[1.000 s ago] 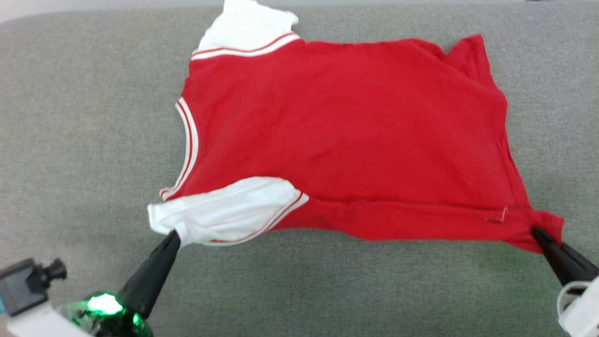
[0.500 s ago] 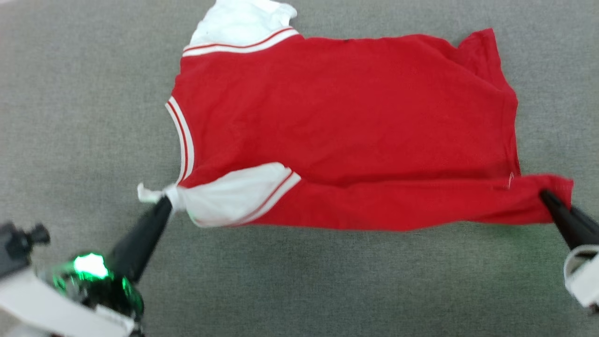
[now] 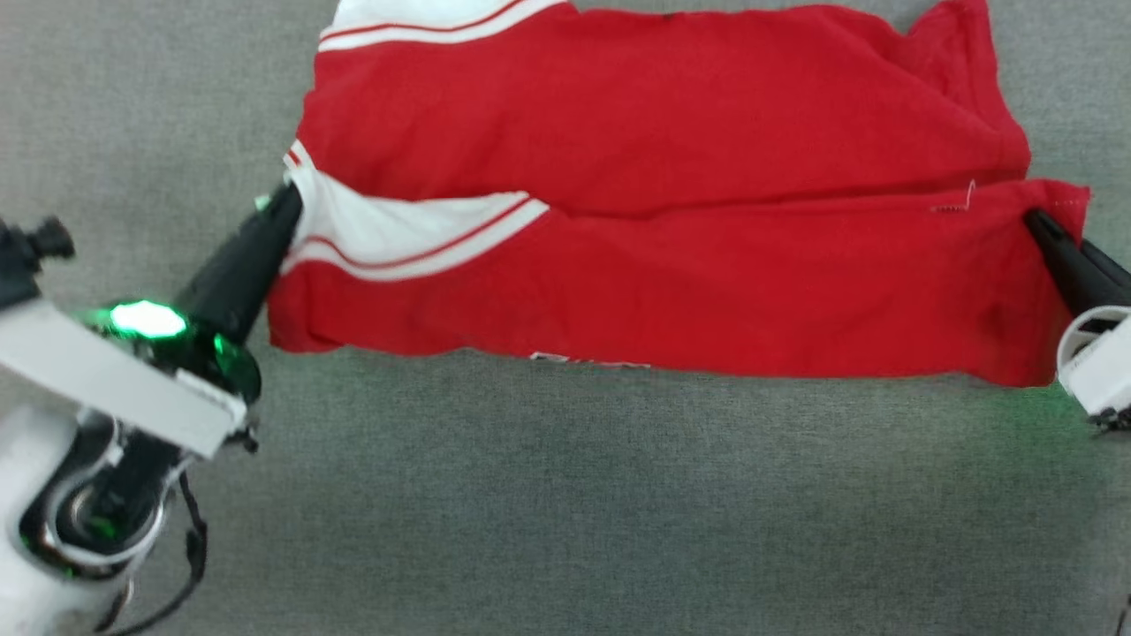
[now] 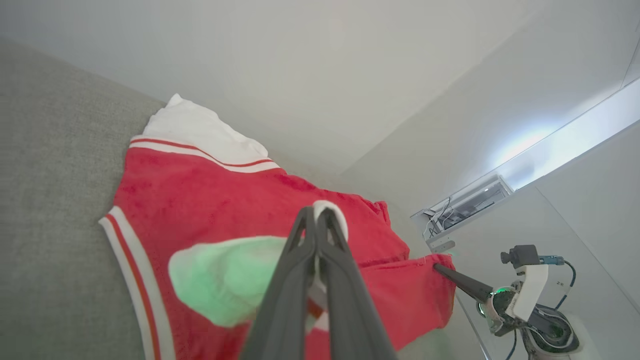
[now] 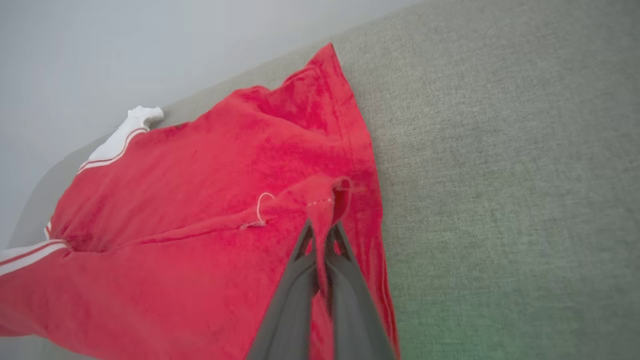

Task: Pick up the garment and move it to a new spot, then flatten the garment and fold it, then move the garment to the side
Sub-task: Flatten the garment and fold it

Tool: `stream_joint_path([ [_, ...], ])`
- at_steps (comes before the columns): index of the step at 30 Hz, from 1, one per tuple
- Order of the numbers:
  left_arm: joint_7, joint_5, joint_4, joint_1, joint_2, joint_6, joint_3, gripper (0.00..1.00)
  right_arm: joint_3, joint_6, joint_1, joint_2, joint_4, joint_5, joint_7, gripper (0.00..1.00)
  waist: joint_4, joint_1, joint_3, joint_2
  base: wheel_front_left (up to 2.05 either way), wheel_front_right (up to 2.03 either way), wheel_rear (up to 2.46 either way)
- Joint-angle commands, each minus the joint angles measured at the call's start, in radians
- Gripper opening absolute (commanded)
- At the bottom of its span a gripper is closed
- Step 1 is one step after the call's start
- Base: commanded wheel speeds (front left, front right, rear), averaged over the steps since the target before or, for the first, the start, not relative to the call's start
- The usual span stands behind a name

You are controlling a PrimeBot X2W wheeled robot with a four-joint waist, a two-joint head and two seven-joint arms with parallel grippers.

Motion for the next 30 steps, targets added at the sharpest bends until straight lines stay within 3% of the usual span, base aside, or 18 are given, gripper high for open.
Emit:
stream_joint_path([
  [1, 0.003, -0.005, 0.020, -0.034, -0.012, 0.002, -0.007, 0.00, 0.001, -0.001, -0.021, 0.002, 0.024, -0.005, -0.011, 0.00, -0.002, 0.0000, 0.024, -0.0001, 0.00, 0.00, 0.00],
  [9, -0.014, -0.023, 0.157, -0.108, -0.046, 0.002, -0.039, 0.00, 0.017, -0.001, -0.038, 0.002, 0.107, -0.008, -0.057, 0.00, -0.008, 0.0000, 0.052, -0.0001, 0.00, 0.00, 0.00],
  [19, -0.016, 0.018, 0.269, -0.134, -0.050, 0.002, -0.122, 0.00, 0.035, -0.001, -0.026, 0.002, 0.152, -0.003, -0.090, 0.00, -0.016, 0.0000, 0.051, -0.0001, 0.00, 0.00, 0.00],
  [20, -0.014, 0.019, 0.278, -0.139, -0.052, 0.002, -0.134, 0.05, 0.037, -0.001, -0.028, 0.001, 0.156, -0.003, -0.093, 0.00, -0.017, 0.0000, 0.049, -0.0001, 0.00, 0.00, 0.00],
  [22, -0.013, 0.028, 0.294, -0.147, -0.051, 0.002, -0.155, 0.48, 0.047, -0.001, -0.028, -0.008, 0.159, -0.006, -0.103, 0.03, -0.019, 0.0000, 0.041, -0.0001, 0.00, 0.00, 0.00],
  [23, -0.010, 0.033, 0.300, -0.151, -0.050, 0.002, -0.168, 0.86, 0.050, -0.001, -0.026, -0.011, 0.159, -0.008, -0.109, 0.26, -0.019, 0.0000, 0.035, -0.0001, 0.00, 0.00, 0.00],
  [24, -0.011, 0.031, 0.305, -0.157, -0.047, 0.002, -0.178, 1.00, 0.055, -0.001, -0.025, -0.014, 0.159, -0.008, -0.117, 0.43, -0.019, 0.0000, 0.028, -0.0001, 0.00, 0.00, 0.00],
  [25, -0.007, 0.034, 0.308, -0.163, -0.043, 0.002, -0.189, 1.00, 0.058, -0.001, -0.023, -0.017, 0.157, -0.009, -0.127, 0.91, -0.018, 0.0000, 0.020, -0.0001, 0.00, 0.00, 0.00],
  [26, 0.000, 0.039, 0.309, -0.169, -0.037, 0.002, -0.201, 1.00, 0.059, -0.001, -0.021, -0.023, 0.156, -0.009, -0.136, 1.00, -0.017, 0.0000, 0.009, -0.0001, 0.00, 0.00, 0.00],
  [30, 0.029, 0.057, 0.317, -0.194, -0.001, 0.002, -0.248, 1.00, 0.071, -0.001, -0.011, -0.038, 0.139, 0.004, -0.171, 1.00, -0.012, 0.0000, -0.042, -0.0001, 0.00, 0.00, 0.00],
])
